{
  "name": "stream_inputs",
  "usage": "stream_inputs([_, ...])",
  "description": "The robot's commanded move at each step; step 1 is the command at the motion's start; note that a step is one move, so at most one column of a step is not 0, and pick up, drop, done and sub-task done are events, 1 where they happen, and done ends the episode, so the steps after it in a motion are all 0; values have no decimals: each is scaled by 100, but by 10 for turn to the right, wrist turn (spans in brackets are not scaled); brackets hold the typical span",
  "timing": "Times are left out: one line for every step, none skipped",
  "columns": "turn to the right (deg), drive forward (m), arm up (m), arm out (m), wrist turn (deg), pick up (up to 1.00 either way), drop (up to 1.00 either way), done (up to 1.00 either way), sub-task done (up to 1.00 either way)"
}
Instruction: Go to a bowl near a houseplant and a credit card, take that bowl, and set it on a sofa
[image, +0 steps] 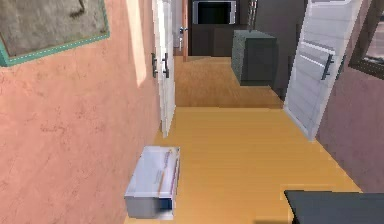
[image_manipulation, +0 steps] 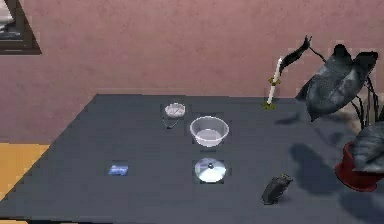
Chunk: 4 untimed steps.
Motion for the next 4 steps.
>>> stream_inputs([180, 0, 0, 0, 0, 0, 0, 0, 0])
stream_inputs([0, 30, 0, 0, 0, 0, 0, 0, 0])
stream_inputs([0, 0, 50, 0, 0, 0, 0, 0, 0])
stream_inputs([0, 0, 30, 0, 0, 0, 0, 0, 0])
